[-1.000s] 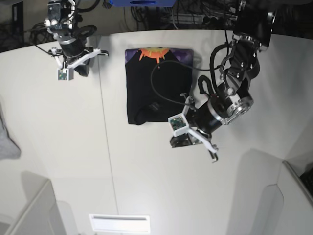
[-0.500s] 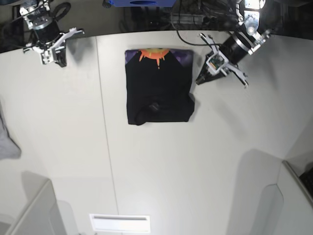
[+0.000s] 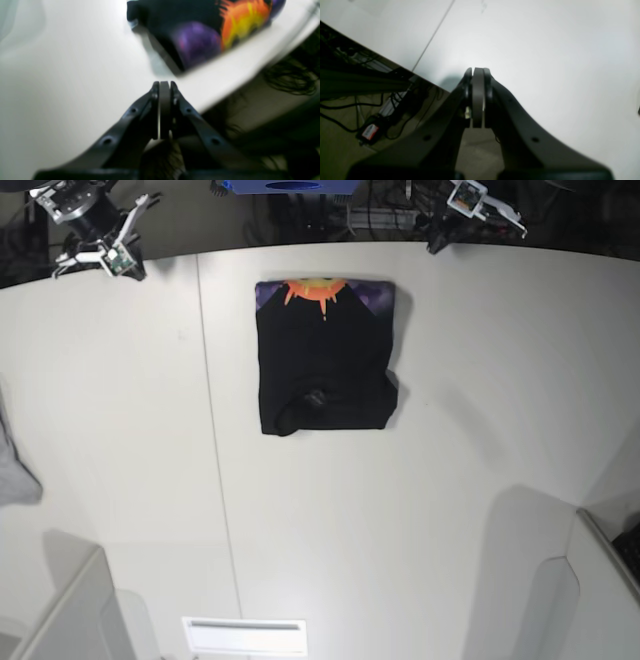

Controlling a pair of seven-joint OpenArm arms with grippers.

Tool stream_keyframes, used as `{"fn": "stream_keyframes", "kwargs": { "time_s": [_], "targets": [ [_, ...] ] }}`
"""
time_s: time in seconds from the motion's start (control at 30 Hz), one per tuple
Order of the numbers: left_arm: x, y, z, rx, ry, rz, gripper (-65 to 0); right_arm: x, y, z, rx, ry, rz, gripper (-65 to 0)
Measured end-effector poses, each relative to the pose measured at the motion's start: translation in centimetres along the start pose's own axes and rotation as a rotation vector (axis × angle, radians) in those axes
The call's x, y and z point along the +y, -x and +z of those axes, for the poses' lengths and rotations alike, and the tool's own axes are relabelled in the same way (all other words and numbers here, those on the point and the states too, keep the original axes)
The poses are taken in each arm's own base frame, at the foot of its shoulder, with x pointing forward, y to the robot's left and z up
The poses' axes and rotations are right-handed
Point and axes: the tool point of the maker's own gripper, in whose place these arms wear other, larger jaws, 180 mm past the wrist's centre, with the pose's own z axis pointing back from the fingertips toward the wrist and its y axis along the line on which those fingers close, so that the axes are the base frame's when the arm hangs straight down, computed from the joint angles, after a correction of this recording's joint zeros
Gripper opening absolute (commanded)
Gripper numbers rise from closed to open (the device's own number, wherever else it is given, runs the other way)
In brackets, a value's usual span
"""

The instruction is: Fold the T-shirt properly

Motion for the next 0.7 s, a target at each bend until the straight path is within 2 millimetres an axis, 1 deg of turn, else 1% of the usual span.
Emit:
{"fn": "stream_keyframes", "kwargs": {
  "time_s": [0.03, 0.17, 0.3, 0.37, 0.47, 0.53, 0.6, 0.67, 0.7],
  "targets": [
    [-0.5, 0.8, 0.7, 0.008, 0.004, 0.016, -65.0, 0.5, 0.5, 0.3, 0.016, -0.009, -0.004, -65.0],
    [-1.9, 2.6, 3.0, 0.003, 0.000, 0.072, -65.0, 2.1, 2.9, 1.8, 0.095, -0.048, -0.022, -65.0],
    [-3.1, 5.0, 5.1, 0.051, 0.006, 0.118, -65.0, 4.2, 6.0, 3.2, 0.238, -0.093, -0.042, -65.0],
    [-3.6, 6.4, 6.0, 0.076, 0.000, 0.150, -65.0, 5.8, 7.0, 3.4, 0.295, -0.126, -0.059, -65.0],
    [-4.7, 9.1, 7.5, 0.130, 0.004, 0.197, -65.0, 8.4, 8.2, 3.6, 0.345, -0.187, -0.086, -65.0],
    [-5.0, 10.8, 8.1, 0.157, -0.006, 0.228, -65.0, 10.3, 9.3, 3.3, 0.387, -0.237, -0.086, -65.0],
    [-5.2, 12.9, 8.6, 0.196, -0.020, 0.259, -65.0, 12.5, 10.2, 2.9, 0.398, -0.294, -0.096, -65.0],
    [-5.7, 15.3, 9.2, 0.257, 0.014, 0.276, -65.0, 14.9, 11.8, 2.7, 0.438, -0.351, -0.098, -65.0],
    [-5.5, 16.5, 9.8, 0.289, 0.008, 0.285, -65.0, 16.1, 12.8, 2.6, 0.464, -0.376, -0.112, -65.0]
  ]
}}
